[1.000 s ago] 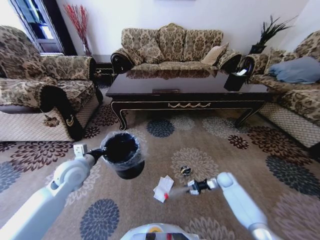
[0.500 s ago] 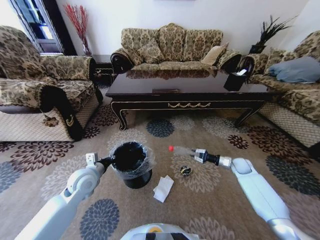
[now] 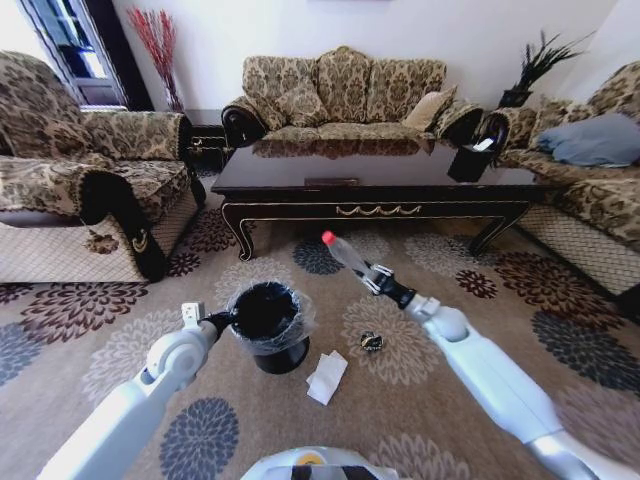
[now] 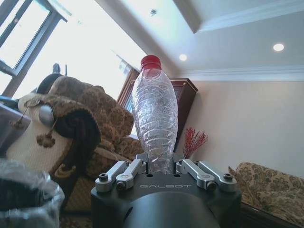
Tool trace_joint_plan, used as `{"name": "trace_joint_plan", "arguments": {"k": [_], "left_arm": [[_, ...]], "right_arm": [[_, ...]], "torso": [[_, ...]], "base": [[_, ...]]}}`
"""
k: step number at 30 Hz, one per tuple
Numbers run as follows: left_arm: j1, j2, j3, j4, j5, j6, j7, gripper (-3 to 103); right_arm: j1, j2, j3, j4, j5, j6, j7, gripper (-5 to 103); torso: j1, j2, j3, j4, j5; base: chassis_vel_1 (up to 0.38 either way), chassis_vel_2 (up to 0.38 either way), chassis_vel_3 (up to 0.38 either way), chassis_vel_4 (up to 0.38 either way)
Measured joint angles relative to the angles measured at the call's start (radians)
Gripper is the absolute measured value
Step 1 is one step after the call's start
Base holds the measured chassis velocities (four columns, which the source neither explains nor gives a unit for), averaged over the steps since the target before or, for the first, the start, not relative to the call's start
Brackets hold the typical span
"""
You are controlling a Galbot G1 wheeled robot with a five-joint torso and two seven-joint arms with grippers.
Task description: Move to the front of the table and pick up the trash from the floor, then place it into the trash bin.
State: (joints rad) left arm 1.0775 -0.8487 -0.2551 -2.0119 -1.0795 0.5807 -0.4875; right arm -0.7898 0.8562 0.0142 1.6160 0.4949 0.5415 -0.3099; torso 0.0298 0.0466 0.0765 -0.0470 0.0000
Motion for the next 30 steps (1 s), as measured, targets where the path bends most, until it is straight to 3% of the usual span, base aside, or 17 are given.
{"name": "trace_joint_plan", "arguments": {"k": [4,12,19,27,30], "left_arm": [[-0.123,-0.052,0.118,0.076,-0.009,-0.016,0.002,4],[-0.313,-0.154,0.255,0.186,-0.040,-0.028,-0.011,4],[-0.393,-0.195,0.286,0.225,-0.068,-0.031,-0.015,4],[-0.406,-0.201,0.293,0.252,-0.068,-0.031,-0.015,4],[-0.416,-0.205,0.295,0.263,-0.068,-0.031,-0.013,4]], "right_arm": [[0.070,0.006,-0.138,0.099,0.091,-0.057,0.099,22],[0.111,0.034,-0.226,0.054,0.056,-0.057,0.116,22],[0.097,0.049,-0.221,-0.031,0.019,-0.024,0.090,22],[0.106,0.054,-0.223,-0.061,0.016,-0.014,0.066,19],[0.113,0.055,-0.227,-0.070,0.016,-0.010,0.060,33]], "torso": [[0.000,0.000,0.000,-0.0002,-0.0004],[0.000,0.000,0.000,-0.0006,0.0001],[0.000,0.000,0.000,-0.0006,0.0003],[0.000,0.000,0.000,-0.0001,0.0001],[0.000,0.000,0.000,-0.0003,0.0000]], "base": [[0.000,0.000,0.000,0.000],[0.000,0.000,0.000,0.000],[0.000,0.000,0.000,0.000],[0.000,0.000,0.000,0.000],[0.000,0.000,0.000,0.000]]}}
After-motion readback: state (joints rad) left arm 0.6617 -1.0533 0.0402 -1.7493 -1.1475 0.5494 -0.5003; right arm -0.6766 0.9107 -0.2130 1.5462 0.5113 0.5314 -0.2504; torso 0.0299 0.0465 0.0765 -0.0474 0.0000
